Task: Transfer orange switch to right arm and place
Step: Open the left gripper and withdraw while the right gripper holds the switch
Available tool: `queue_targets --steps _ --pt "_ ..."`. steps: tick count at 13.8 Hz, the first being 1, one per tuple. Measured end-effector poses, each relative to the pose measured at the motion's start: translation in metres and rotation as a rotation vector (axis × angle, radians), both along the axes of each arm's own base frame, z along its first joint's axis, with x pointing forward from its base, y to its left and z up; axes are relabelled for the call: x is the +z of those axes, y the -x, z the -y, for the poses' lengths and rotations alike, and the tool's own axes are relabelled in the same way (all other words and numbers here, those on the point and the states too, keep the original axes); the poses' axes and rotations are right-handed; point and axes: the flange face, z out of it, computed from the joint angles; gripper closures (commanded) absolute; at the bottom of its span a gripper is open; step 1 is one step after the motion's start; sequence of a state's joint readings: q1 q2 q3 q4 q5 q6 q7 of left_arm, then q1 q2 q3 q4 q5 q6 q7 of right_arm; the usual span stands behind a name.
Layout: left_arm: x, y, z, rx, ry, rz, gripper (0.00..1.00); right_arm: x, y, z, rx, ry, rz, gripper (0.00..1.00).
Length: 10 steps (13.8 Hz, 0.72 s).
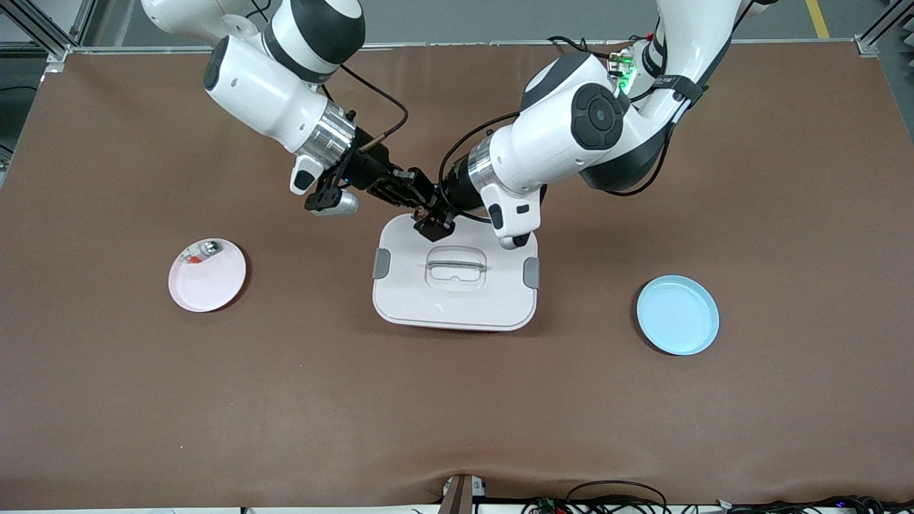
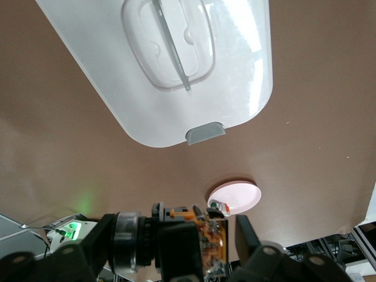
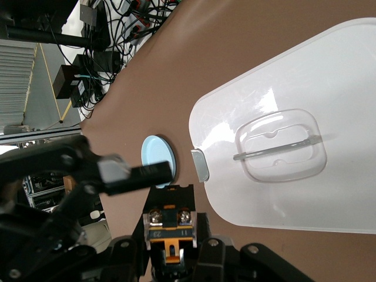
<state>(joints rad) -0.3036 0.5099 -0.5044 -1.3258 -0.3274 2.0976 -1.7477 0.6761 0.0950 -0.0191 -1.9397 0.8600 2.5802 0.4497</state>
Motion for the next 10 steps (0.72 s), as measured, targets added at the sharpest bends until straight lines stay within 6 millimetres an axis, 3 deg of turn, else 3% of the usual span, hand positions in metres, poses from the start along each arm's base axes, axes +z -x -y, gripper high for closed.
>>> queue_targets --steps 7,10 --pt "0.005 -0.029 -0.034 0.022 -0.025 0.059 0.0 0.001 -0.006 0.007 0.04 0.004 -0.057 1.0" --pt "0.013 -0.042 -0.061 -0.019 -0.111 0.152 0.0 0.02 -0.015 0.02 0.147 0.072 -0.078 1.0"
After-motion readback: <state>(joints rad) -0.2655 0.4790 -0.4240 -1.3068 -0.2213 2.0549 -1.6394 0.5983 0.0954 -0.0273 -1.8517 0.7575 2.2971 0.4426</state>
